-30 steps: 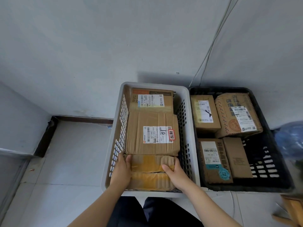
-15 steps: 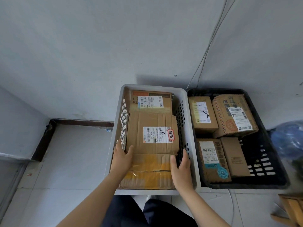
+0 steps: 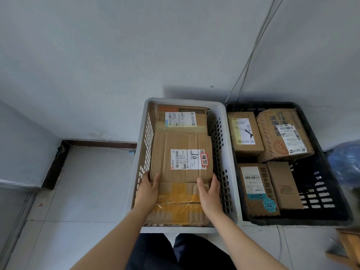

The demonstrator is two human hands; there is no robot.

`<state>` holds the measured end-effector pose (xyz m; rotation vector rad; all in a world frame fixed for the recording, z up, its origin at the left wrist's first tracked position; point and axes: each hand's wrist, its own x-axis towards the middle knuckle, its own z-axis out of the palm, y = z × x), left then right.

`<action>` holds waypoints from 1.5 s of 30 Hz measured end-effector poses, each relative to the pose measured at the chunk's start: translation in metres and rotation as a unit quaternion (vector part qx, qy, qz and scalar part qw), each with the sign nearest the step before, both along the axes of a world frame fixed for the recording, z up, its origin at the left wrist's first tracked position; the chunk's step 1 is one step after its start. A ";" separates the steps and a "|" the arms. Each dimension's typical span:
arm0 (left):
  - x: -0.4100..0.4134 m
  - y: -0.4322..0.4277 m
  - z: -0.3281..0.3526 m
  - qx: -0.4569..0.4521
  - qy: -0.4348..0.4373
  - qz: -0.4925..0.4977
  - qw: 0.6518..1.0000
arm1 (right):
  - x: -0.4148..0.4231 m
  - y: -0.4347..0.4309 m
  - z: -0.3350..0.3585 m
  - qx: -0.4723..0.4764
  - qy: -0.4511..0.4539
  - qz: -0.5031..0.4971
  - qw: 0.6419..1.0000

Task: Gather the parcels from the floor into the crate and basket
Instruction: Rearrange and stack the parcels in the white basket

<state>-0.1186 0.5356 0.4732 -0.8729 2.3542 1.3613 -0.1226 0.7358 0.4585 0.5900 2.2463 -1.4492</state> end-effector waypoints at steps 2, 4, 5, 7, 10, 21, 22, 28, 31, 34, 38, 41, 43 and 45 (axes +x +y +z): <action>-0.002 0.000 0.001 0.006 -0.003 -0.011 1.000 | -0.005 0.007 0.002 -0.018 -0.009 0.010 1.000; 0.001 0.000 0.005 0.007 0.001 -0.031 0.999 | -0.005 0.013 0.006 -0.028 -0.021 0.025 0.999; 0.006 -0.001 0.007 0.000 0.009 -0.054 0.998 | -0.002 0.016 0.010 -0.029 -0.029 0.038 0.998; 0.020 -0.003 0.009 -0.039 0.007 -0.133 0.990 | 0.008 0.018 0.016 -0.024 -0.044 0.065 0.997; 0.037 -0.004 0.004 -0.128 -0.040 -0.230 0.964 | 0.021 0.014 0.016 0.014 -0.046 0.103 0.994; 0.039 0.002 -0.007 -0.318 0.009 -0.287 0.904 | 0.016 0.011 0.013 0.121 -0.016 0.172 0.978; 0.040 -0.001 -0.007 -0.341 0.045 -0.309 0.887 | 0.017 0.012 0.015 0.134 -0.012 0.186 0.973; 0.049 -0.020 -0.005 -0.329 0.153 -0.478 0.800 | 0.035 0.013 0.019 0.187 0.057 0.229 0.954; 0.051 -0.020 -0.001 -0.292 0.139 -0.464 0.825 | 0.042 0.014 0.021 0.201 0.117 0.238 0.943; 0.048 -0.017 0.002 -0.287 0.132 -0.479 0.819 | 0.046 0.017 0.021 0.214 0.127 0.297 0.922; 0.050 -0.014 0.002 -0.309 0.116 -0.476 0.815 | 0.050 0.019 0.020 0.212 0.114 0.330 0.913; 0.056 -0.010 0.002 -0.313 0.122 -0.454 0.825 | 0.048 0.016 0.020 0.214 0.104 0.328 0.914; 0.061 -0.008 0.004 -0.318 0.123 -0.442 0.830 | 0.047 0.015 0.021 0.219 0.100 0.328 0.913; 0.065 -0.007 0.006 -0.318 0.130 -0.440 0.830 | 0.050 0.014 0.023 0.229 0.099 0.324 0.912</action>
